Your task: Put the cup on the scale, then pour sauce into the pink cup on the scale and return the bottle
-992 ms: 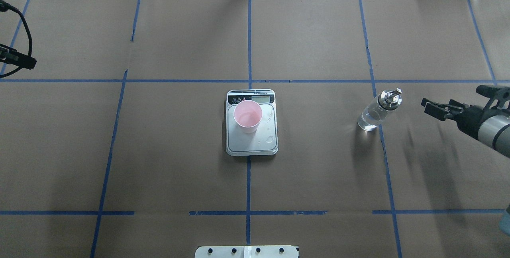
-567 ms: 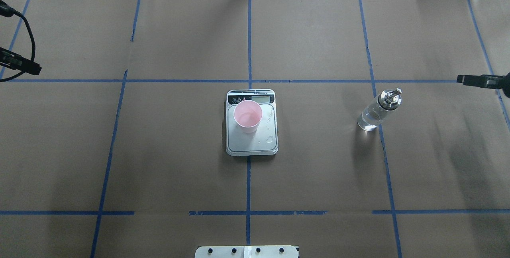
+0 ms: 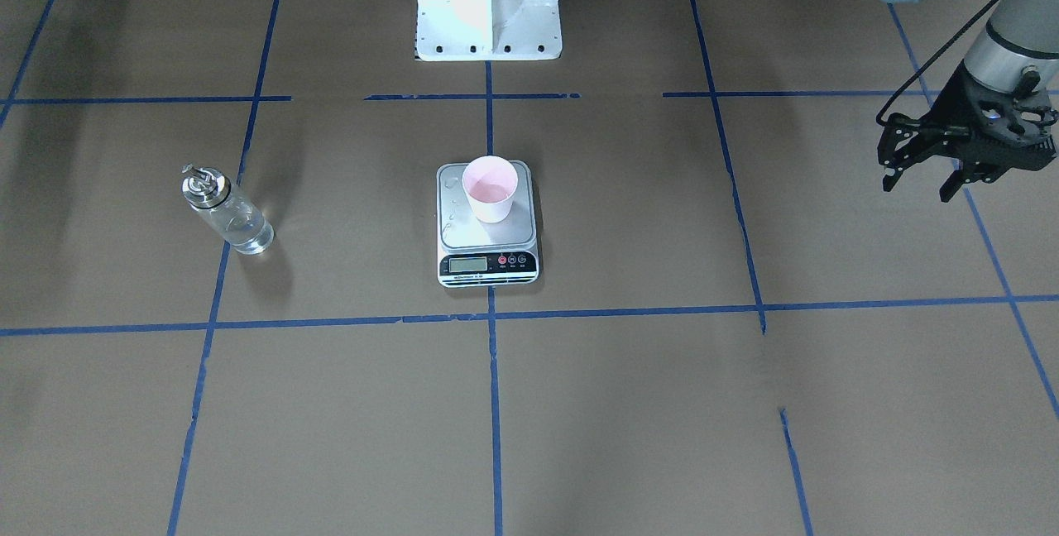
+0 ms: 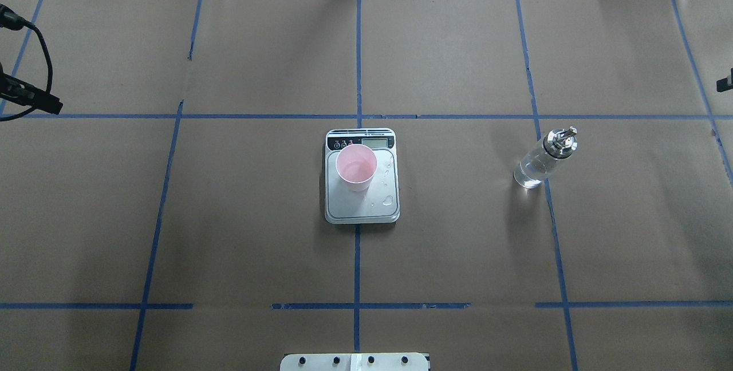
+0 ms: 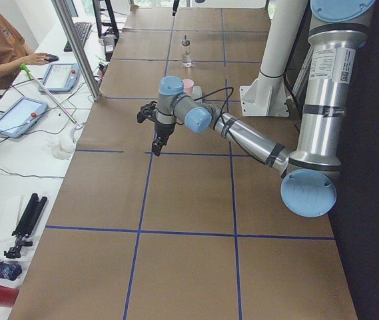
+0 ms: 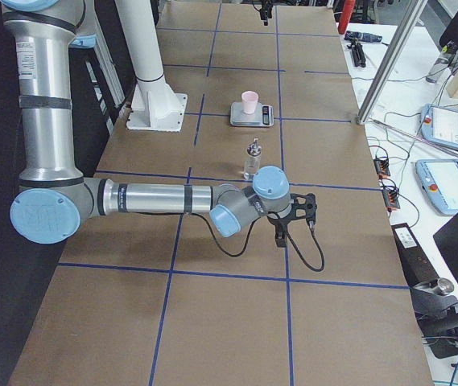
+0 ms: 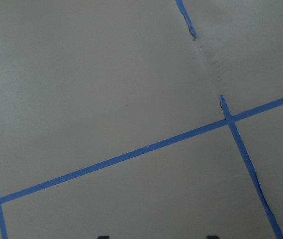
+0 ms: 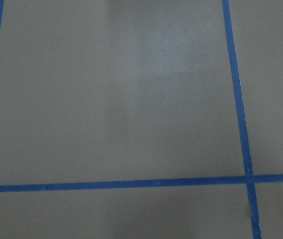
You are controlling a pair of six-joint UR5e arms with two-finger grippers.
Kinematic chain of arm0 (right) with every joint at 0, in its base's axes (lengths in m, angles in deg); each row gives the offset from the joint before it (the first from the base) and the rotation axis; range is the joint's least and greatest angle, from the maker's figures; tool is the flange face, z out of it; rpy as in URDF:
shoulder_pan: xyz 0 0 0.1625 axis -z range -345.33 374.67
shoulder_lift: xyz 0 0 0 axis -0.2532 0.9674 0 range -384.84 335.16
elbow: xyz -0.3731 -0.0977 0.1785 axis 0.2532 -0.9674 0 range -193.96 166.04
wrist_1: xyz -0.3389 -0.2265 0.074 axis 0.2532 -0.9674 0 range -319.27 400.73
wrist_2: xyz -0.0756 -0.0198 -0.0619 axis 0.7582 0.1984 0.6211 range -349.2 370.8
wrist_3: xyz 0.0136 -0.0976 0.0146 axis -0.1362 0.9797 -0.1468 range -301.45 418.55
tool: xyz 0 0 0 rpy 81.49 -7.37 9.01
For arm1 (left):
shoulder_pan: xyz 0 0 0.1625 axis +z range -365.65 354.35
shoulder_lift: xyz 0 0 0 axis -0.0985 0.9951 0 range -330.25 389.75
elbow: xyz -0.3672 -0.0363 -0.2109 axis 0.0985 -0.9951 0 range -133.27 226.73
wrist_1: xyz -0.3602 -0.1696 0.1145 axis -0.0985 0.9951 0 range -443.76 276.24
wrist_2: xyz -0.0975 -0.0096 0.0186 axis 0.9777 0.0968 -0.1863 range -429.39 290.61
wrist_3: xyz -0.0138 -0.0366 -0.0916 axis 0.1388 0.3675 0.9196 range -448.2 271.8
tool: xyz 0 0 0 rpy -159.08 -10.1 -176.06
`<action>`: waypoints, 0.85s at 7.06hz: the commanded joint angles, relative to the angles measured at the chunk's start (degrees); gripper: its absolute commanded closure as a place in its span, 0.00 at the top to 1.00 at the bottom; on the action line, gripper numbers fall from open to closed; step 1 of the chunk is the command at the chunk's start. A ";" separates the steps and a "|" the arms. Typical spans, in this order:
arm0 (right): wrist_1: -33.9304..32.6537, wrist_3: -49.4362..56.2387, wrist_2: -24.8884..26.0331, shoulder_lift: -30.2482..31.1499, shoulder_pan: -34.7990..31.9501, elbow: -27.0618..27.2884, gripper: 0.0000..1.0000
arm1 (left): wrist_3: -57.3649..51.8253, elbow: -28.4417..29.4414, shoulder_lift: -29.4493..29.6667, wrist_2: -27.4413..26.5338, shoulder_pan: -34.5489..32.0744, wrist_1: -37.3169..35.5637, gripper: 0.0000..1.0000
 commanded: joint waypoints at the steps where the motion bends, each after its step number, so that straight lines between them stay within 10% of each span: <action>1: -12.59 2.74 -3.16 -0.88 -0.71 2.08 1.00 | -0.26 0.39 -0.38 4.01 -0.04 0.10 0.71; 6: -20.00 21.38 -2.03 1.74 -4.20 3.40 1.00 | -20.30 14.42 -0.12 16.70 -16.11 0.45 0.71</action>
